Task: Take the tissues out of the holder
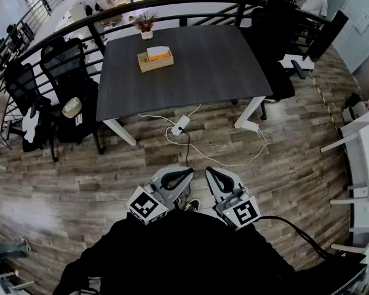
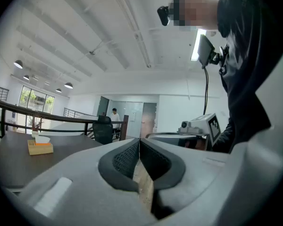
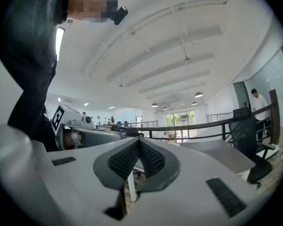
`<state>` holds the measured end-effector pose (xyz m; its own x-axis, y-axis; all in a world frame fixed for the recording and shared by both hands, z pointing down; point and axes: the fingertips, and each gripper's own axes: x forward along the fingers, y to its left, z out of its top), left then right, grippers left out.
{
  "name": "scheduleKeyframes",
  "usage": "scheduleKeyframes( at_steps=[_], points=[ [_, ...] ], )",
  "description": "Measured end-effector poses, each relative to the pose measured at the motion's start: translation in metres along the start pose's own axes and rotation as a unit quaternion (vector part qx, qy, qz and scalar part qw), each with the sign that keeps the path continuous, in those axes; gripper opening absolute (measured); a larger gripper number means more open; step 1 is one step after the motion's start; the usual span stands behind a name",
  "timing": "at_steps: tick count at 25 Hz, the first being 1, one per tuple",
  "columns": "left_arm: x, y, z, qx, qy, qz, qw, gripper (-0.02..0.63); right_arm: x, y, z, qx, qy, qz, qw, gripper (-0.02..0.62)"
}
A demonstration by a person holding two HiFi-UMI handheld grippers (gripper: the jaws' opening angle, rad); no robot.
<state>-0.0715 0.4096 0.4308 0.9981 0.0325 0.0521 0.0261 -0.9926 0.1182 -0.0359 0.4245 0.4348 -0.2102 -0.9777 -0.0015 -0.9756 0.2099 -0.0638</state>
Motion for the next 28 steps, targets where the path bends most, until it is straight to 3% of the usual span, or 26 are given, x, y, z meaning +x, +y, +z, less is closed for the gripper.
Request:
scheduleKeyframes(
  at_steps=[5,9,17,28],
  points=[
    [-0.001,0.006,0.002,-0.005,0.0,0.006,1.0,0.008,0.005,-0.002,0.0,-0.001,0.001,0.0,1.0,0.002],
    [-0.002,0.007,0.002,0.015,0.003,0.002,0.9999,0.007,0.008,-0.002,0.002,0.001,0.002,0.002,1.0,0.002],
    [-0.006,0.023,0.002,-0.002,0.007,0.031,0.9995,0.008,0.022,-0.005,-0.004,0.005,0.006,0.02,1.0,0.002],
    [0.002,0.112,0.007,-0.005,0.001,0.065,0.9979,0.006,0.098,-0.038,-0.005,0.001,0.025,0.047,0.999,0.002]
  ],
)
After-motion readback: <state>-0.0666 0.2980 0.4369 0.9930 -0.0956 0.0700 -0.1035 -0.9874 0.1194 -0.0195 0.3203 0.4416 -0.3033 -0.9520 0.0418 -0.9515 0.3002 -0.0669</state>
